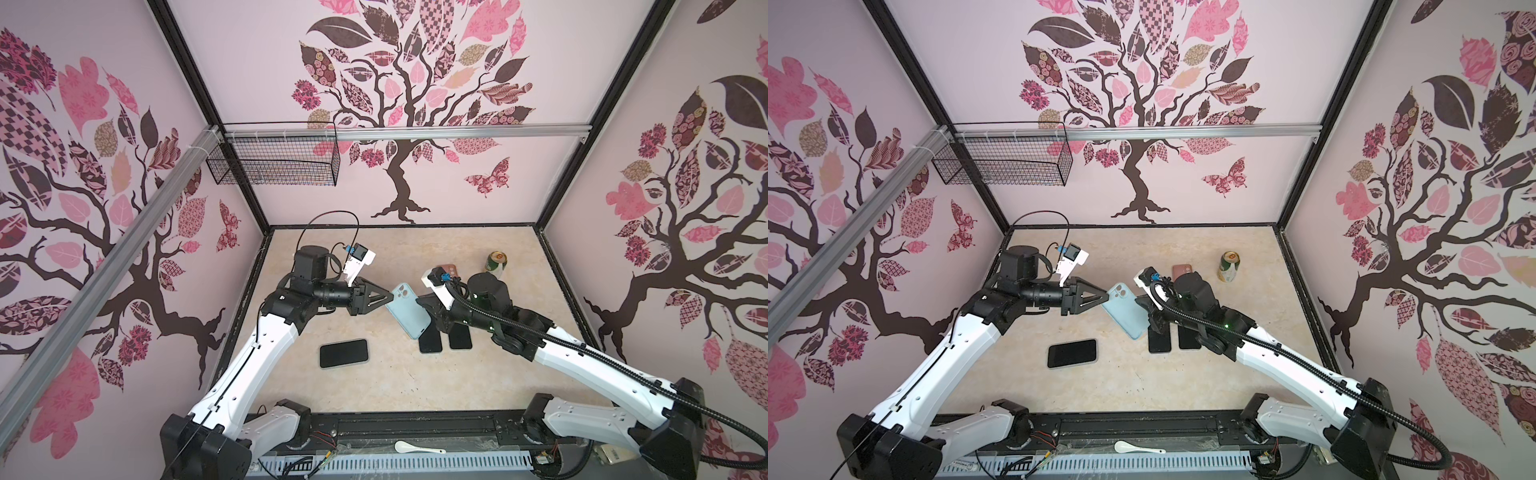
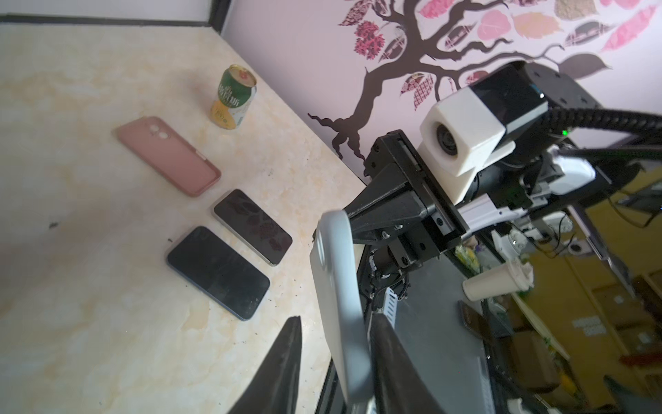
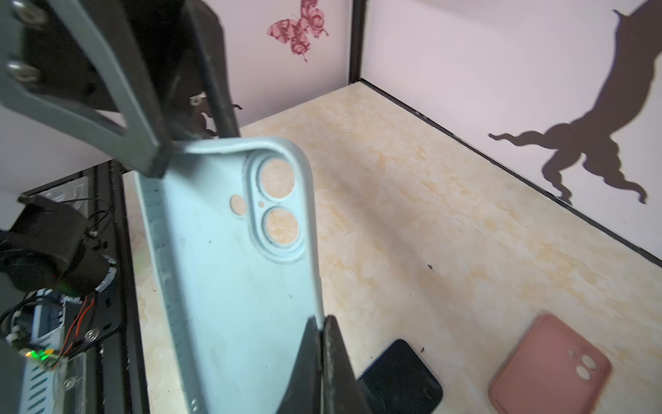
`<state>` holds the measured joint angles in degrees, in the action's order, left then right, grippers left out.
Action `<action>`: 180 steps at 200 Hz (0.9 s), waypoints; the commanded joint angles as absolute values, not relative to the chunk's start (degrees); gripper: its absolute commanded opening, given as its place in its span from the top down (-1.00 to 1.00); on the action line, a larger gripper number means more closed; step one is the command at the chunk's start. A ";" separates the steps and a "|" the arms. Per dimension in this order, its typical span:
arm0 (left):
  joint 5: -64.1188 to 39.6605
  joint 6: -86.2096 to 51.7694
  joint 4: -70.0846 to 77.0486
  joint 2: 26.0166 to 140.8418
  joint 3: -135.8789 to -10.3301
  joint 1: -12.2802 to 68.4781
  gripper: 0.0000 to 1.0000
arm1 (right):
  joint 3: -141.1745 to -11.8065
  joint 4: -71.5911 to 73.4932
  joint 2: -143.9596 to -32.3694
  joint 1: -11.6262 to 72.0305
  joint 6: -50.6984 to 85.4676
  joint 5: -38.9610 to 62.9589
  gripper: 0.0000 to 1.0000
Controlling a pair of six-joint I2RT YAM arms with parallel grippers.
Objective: Take the phone out of the phone case
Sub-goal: Place the phone case at the top-center of the table.
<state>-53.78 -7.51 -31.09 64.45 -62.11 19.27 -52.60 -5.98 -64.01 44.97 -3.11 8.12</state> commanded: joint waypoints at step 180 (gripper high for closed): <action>0.29 -22.47 -18.28 74.72 -57.45 27.47 -0.97 | -76.33 -22.76 -101.23 28.20 18.45 -2.65 1.00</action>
